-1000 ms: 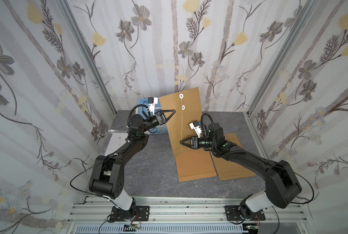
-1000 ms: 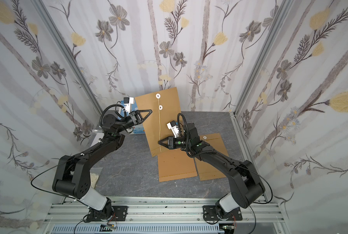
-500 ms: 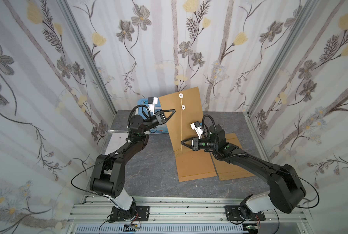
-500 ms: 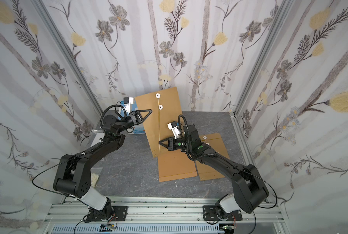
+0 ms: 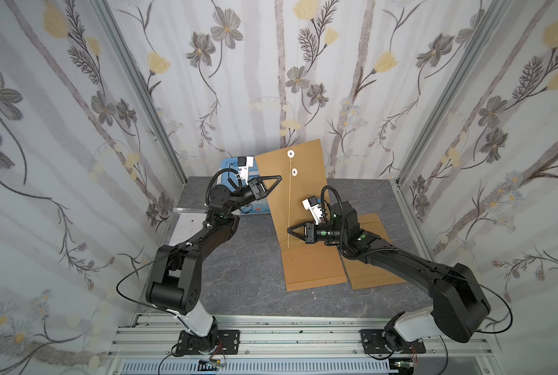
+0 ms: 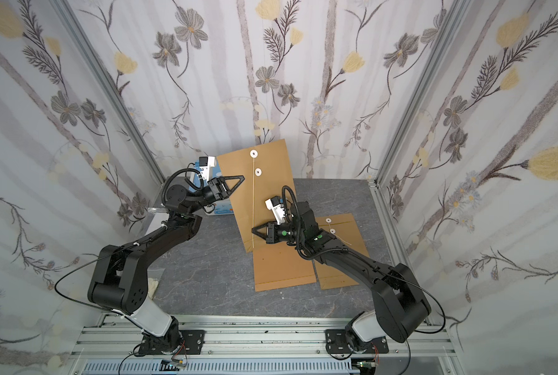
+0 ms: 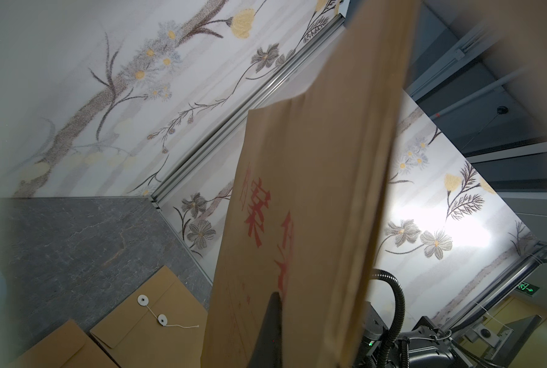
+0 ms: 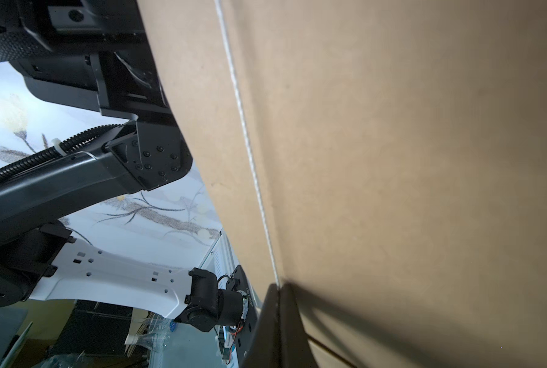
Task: Close the mouth of the file bag
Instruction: Close the file bag.
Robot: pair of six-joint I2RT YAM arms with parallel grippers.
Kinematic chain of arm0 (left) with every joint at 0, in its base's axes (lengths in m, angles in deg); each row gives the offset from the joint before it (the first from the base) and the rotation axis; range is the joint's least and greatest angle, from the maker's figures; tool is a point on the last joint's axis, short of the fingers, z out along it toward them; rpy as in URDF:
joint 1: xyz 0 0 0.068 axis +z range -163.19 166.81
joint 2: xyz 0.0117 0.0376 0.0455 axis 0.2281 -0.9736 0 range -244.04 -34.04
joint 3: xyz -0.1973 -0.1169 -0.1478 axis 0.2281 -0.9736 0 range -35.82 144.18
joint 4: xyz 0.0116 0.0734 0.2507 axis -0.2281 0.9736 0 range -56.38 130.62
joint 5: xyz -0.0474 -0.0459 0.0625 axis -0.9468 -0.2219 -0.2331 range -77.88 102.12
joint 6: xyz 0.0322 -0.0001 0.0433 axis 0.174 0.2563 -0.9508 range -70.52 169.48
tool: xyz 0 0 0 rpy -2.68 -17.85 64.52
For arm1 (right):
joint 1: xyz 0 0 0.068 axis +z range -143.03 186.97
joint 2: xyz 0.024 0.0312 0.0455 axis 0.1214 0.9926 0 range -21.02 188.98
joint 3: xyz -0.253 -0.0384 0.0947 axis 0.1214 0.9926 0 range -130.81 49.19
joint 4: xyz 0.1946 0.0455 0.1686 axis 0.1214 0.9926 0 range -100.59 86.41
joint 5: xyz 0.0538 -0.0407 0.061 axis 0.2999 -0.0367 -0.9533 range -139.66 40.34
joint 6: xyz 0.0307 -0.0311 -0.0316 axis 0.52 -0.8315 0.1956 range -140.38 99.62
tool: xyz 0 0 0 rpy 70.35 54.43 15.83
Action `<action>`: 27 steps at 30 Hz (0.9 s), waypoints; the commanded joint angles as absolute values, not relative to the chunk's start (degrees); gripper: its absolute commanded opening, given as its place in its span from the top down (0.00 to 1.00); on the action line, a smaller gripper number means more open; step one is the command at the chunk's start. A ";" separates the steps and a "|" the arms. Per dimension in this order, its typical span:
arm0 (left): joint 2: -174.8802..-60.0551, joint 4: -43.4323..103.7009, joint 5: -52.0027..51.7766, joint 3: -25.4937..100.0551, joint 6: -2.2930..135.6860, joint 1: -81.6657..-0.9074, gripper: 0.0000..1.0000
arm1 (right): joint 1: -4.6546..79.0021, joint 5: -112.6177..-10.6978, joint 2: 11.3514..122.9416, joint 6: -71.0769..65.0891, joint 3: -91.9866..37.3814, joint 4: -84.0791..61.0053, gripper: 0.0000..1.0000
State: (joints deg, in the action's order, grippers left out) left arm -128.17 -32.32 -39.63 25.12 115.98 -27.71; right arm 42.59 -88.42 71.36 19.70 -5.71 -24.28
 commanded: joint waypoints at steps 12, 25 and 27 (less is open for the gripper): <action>-129.22 -40.24 -41.78 25.91 120.41 -27.62 1.00 | 32.16 -87.01 68.57 18.93 -2.96 -16.52 1.00; -129.03 -39.20 -45.57 25.41 119.74 -27.70 1.00 | 19.77 -89.10 63.99 10.45 -9.41 -4.00 1.00; -128.70 -38.38 -46.18 25.26 118.81 -27.95 1.00 | 17.94 -89.53 63.80 9.28 -10.84 -1.74 1.00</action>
